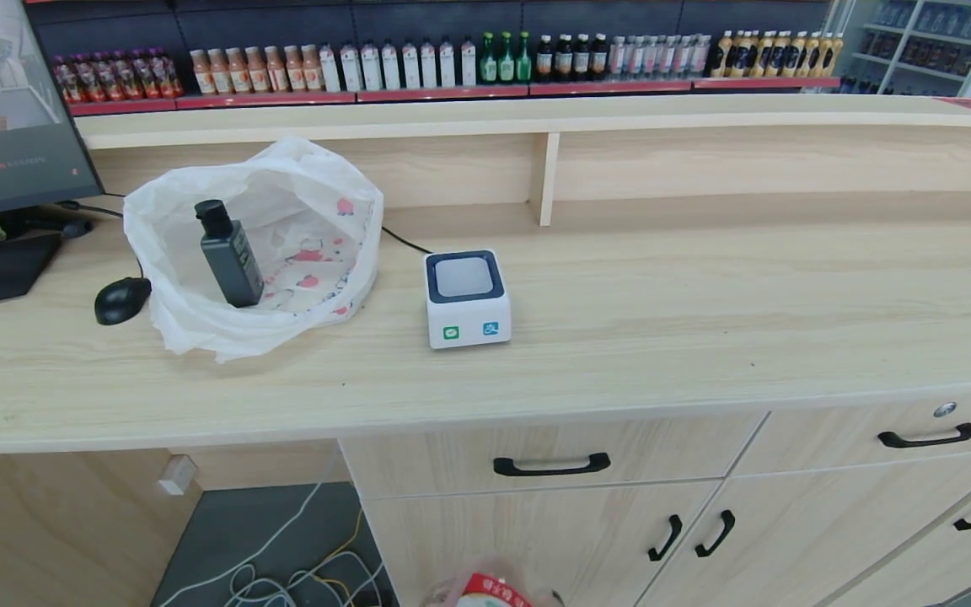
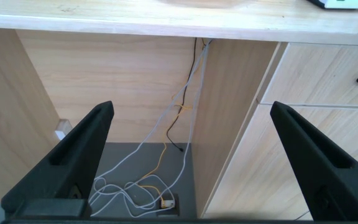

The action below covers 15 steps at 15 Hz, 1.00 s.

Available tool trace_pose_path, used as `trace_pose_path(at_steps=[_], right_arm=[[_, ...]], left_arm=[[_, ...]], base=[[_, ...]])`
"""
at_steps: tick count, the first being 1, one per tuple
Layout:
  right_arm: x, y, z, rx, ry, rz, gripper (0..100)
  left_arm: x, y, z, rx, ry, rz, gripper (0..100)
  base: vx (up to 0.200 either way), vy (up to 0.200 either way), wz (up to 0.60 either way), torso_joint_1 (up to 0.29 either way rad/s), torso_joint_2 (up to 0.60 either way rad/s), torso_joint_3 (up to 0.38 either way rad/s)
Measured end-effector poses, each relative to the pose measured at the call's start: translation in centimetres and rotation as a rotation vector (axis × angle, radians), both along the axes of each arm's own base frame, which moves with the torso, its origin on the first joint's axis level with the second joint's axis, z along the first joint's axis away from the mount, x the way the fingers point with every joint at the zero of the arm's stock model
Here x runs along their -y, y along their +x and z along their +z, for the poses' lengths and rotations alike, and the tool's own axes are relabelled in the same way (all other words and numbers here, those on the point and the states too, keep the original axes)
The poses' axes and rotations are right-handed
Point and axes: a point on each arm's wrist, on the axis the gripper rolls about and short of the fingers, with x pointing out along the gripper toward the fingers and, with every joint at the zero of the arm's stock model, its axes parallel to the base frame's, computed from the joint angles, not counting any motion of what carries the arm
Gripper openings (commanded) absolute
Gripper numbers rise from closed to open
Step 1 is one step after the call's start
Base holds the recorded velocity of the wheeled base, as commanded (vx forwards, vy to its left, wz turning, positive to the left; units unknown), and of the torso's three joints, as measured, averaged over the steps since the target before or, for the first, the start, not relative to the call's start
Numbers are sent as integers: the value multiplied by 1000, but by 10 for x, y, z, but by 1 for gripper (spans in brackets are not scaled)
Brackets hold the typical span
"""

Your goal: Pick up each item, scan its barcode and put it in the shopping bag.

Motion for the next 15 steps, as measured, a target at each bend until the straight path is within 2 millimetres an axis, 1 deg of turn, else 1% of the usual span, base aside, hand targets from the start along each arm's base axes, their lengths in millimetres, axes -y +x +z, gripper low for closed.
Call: trace_pose_path(at_steps=[3,6,10,12,15], right_arm=[[13,7,6,78,-1,-52,0],[25,9,10,114,-4,-77,0],[45,13,27,250,26,-148,0],[53,15,34,314,44,-157,0],[59,18,39,347,62,-137,0]], left_arm=[[0,0,0,0,0,0,100],[0,0,0,0,0,0,100],[0,0,0,0,0,0,100],[0,0,0,0,0,0,100],[0,0,0,0,0,0,100]], base=[[0,0,0,0,0,0],[0,0,0,0,0,0],[0,0,0,0,0,0],[0,0,0,0,0,0],[0,0,0,0,0,0]])
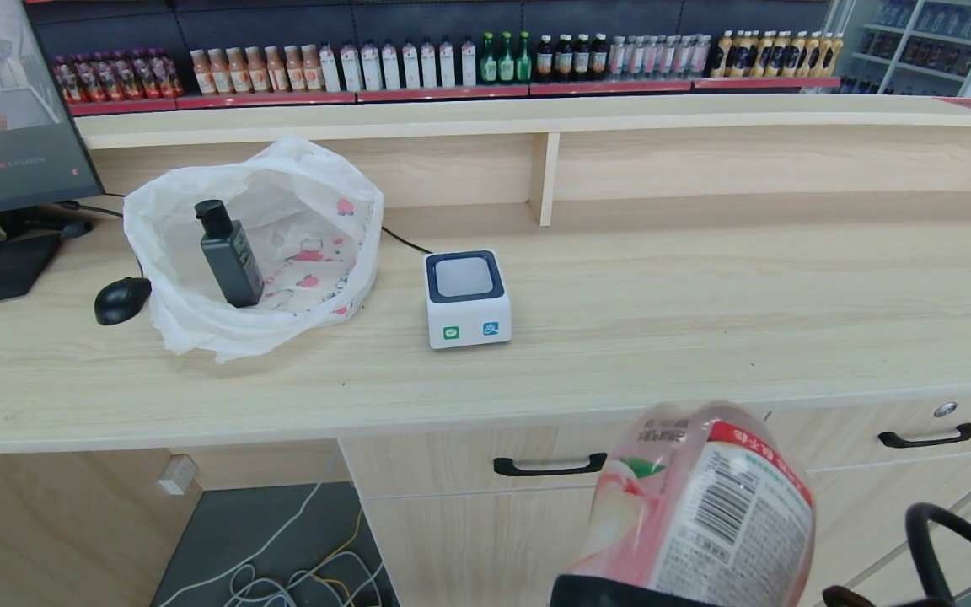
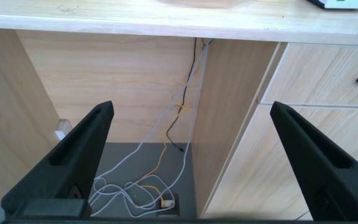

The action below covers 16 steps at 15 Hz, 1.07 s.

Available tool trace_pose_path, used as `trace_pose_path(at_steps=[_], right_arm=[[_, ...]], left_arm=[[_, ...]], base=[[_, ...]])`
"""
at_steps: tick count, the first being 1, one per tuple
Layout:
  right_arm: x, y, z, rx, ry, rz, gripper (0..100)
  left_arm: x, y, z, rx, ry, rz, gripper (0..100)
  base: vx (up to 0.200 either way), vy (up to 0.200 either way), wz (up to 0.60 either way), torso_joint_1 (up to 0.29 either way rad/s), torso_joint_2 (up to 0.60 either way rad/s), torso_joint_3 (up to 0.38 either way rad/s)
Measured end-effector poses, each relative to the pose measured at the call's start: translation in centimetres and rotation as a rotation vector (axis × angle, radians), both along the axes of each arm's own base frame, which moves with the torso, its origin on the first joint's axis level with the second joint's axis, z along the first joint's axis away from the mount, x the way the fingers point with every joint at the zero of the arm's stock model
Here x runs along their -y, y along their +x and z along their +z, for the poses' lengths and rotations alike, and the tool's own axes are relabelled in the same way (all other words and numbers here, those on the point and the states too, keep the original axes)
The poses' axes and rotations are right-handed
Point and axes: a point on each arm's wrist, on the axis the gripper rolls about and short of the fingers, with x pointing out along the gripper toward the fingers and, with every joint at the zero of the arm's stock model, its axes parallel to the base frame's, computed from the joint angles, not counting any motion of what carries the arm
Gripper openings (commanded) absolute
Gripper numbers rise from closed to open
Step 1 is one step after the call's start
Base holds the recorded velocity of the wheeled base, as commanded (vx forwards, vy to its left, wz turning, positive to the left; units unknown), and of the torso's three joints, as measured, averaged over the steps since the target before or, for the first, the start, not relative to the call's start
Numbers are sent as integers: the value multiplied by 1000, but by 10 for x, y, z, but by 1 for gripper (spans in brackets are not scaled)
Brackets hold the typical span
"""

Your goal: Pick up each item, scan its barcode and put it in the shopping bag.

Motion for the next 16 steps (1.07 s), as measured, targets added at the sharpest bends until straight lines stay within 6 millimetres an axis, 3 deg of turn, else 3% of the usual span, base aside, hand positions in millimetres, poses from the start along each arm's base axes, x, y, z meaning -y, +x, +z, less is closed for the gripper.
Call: trace_pose_path(at_steps=[16], right_arm=[[18,10,-5,-29,-13,-18,0]], left_arm=[[0,0,0,0,0,0,100]], base=[[0,0,0,0,0,0]])
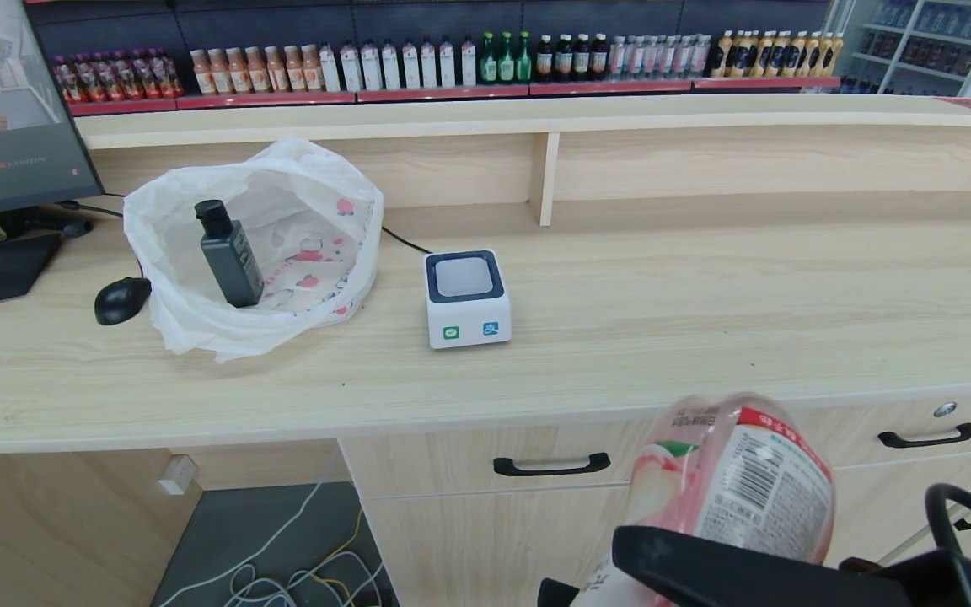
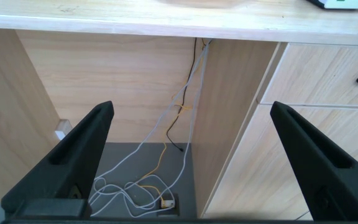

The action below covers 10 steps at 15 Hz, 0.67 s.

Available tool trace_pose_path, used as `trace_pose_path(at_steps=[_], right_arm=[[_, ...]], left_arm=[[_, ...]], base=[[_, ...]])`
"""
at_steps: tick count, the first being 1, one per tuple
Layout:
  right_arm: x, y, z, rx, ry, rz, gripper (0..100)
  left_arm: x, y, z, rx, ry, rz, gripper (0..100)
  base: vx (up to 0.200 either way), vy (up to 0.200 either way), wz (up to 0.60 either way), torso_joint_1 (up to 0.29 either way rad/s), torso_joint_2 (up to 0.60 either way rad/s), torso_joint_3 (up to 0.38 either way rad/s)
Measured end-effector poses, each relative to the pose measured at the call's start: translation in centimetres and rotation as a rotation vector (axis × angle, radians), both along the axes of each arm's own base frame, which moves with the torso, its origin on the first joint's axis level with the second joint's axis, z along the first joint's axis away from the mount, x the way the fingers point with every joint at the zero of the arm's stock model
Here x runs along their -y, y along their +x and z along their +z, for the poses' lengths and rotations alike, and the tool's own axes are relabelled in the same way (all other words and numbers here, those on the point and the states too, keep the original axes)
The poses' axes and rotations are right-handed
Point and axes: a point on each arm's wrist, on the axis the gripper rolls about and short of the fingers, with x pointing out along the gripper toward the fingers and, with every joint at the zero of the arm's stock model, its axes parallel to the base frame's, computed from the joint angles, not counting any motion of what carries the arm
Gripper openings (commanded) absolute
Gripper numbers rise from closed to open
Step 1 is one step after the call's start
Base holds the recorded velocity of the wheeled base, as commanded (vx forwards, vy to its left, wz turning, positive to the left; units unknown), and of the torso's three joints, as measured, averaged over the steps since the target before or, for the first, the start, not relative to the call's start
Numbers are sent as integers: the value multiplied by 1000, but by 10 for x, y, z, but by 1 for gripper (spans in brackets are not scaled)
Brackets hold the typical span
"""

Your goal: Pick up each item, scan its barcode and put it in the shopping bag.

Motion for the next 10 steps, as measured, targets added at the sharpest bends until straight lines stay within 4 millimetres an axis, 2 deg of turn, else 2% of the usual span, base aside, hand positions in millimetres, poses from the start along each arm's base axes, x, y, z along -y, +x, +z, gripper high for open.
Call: trace_pose_path(at_steps=[5,7,10], right_arm=[[2,0,-4,-97,13,31,0],[4,-2,-10,-248,35,77,0],[11,-11,-31,-494,5,155,0]], left_arm=[[0,0,0,0,0,1,100],[0,0,0,0,0,0,100],[0,0,0,0,0,0,100]], base=[[0,0,0,0,0,0],[0,0,0,0,0,0],[0,0,0,0,0,0]])
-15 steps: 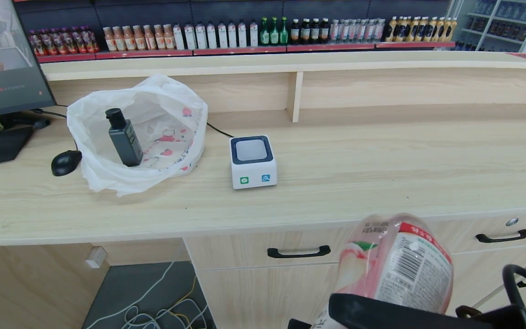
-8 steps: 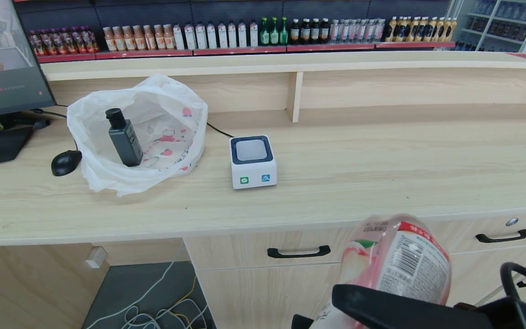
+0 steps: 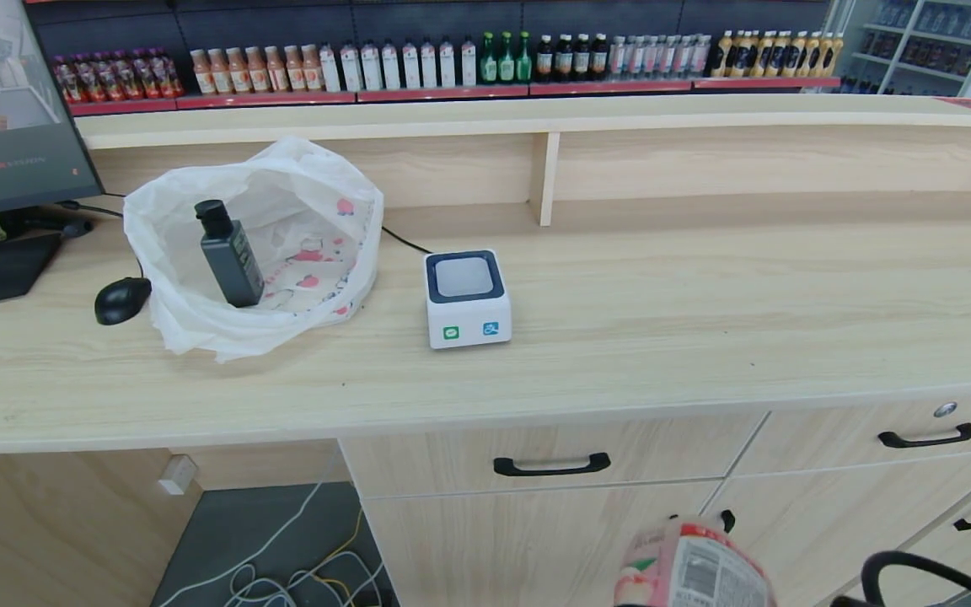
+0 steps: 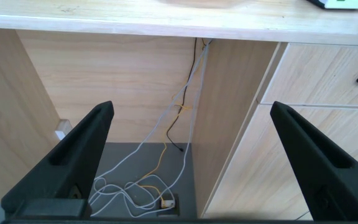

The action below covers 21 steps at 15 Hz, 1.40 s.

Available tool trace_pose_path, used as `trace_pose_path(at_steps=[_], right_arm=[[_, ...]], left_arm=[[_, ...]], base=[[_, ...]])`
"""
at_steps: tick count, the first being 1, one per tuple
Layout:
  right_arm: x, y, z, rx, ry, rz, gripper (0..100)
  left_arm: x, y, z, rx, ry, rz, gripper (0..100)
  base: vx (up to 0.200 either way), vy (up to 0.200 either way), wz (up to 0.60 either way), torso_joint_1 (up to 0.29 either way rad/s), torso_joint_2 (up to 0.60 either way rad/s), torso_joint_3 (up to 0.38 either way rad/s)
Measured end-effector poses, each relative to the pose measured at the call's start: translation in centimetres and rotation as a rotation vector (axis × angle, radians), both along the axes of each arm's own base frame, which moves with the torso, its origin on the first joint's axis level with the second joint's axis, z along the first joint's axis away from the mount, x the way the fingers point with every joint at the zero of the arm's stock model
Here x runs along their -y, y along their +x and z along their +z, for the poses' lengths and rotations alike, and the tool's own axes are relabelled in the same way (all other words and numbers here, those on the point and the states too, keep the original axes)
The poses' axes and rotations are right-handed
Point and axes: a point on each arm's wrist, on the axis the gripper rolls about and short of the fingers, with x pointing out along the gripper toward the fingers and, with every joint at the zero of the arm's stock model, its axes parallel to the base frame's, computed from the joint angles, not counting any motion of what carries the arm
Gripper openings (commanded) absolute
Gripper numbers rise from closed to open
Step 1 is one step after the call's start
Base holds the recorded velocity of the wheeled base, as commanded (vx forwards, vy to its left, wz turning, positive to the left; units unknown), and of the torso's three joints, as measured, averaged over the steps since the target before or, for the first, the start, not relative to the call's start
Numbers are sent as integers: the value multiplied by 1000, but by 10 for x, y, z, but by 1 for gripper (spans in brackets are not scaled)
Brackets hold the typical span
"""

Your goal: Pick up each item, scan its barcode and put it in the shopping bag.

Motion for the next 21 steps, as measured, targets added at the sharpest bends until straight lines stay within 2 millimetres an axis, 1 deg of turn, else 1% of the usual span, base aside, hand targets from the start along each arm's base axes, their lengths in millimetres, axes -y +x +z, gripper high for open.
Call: trace_pose_path(at_steps=[2,6,8,10,14,16,18,21], right_arm=[[8,-8,-15,-169,-29,51,0],[15,-13,-26,-301,-56,80,0],[15,-14,-28,-326,-67,133,0],[16,-13,-28,-422,-45,166,0],[20,-7,-24,-571,28,142,0],[26,2,-21,-671,112,41,0],[28,9,-15,-779,251,-71,0],[29,17,7,-928,577,-198,0]], left_arm=[[0,0,0,0,0,0,100],[0,0,0,0,0,0,100],[0,0,0,0,0,0,100],[0,0,0,0,0,0,100],[0,0,0,0,0,0,100],[0,0,0,0,0,0,100],[0,0,0,0,0,0,100],[0,0,0,0,0,-1,100]], base=[[0,0,0,0,0,0],[0,0,0,0,0,0],[0,0,0,0,0,0],[0,0,0,0,0,0],[0,0,0,0,0,0],[0,0,0,0,0,0],[0,0,0,0,0,0],[0,0,0,0,0,0]])
